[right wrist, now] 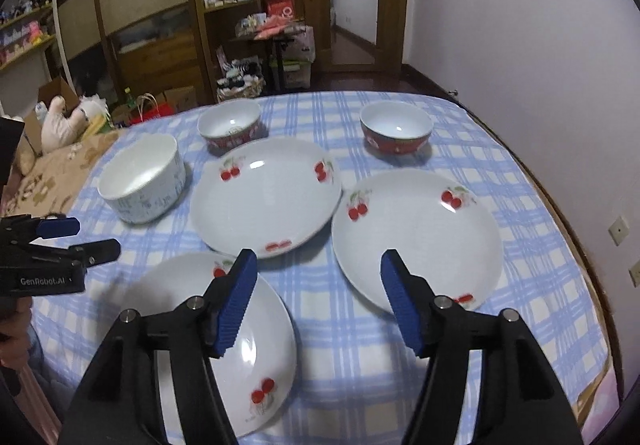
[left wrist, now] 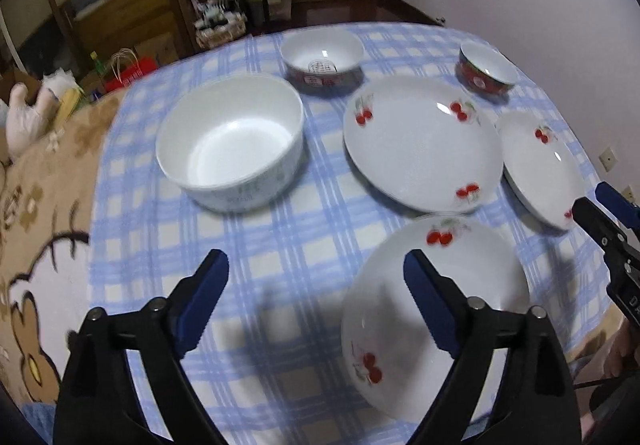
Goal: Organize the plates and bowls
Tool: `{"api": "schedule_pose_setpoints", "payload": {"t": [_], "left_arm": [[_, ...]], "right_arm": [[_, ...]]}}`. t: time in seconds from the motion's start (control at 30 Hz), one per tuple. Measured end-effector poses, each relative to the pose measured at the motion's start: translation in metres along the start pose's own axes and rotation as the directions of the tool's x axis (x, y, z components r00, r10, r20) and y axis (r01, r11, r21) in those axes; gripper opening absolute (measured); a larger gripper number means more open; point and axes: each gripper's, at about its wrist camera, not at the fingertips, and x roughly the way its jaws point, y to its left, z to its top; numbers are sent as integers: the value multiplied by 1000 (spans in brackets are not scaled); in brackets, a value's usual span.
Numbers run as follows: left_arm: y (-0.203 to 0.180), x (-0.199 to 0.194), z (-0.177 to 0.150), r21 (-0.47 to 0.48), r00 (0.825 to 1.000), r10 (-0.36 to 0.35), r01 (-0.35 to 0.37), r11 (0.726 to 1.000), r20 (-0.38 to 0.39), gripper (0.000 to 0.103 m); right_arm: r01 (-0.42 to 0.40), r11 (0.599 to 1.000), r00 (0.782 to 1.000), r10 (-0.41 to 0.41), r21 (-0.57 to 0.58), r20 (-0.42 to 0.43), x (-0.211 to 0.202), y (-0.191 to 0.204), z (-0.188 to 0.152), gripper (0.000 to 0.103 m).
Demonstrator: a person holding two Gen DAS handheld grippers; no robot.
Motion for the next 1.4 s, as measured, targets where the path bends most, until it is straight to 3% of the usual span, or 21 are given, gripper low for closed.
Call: {"api": "schedule_pose_setpoints", "payload": {"t": [0.07, 0.17, 0.27, 0.4, 0.7, 1.03, 1.2, 1.4], "left_arm": [[-2, -3, 7, 16, 999, 28, -28, 999, 23, 90], [-2, -1, 20, 23, 1000, 26, -26, 999, 15, 94], [-1, 4, 32, 15, 1000, -1, 1, 1000, -14, 94], [-3, 8, 50, 41, 999, 32, -31, 999, -7, 94], [0, 22, 91, -22, 1000, 12, -11, 1000, 11, 94], [-5, 49, 100, -67, 999, -44, 43, 997, -12, 93], [-14, 59, 96, -42, 999, -42, 42, 998, 2, 93], [-17, 71, 94, -63, 995, -96, 96, 993, -4, 93]], "right_arm": [[-10, 1000, 1000, 10, -1, 1, 2, 1, 6, 85], [-17, 1000, 1000, 17, -9, 13, 6, 3, 17, 91], [-12, 1000, 1000, 12, -17, 19, 11, 4, 30, 91], [-6, 999, 1000, 7, -38, 29, 19, 5, 50, 91], [5, 998, 998, -1, -58, 61, 45, -1, 89, 91], [-29, 1000, 998, 30, -9, 59, 78, -10, 87, 91], [-36, 999, 997, 37, -18, 69, 88, -12, 85, 91], [-57, 998, 996, 57, 10, 67, 97, -18, 83, 91]]}}
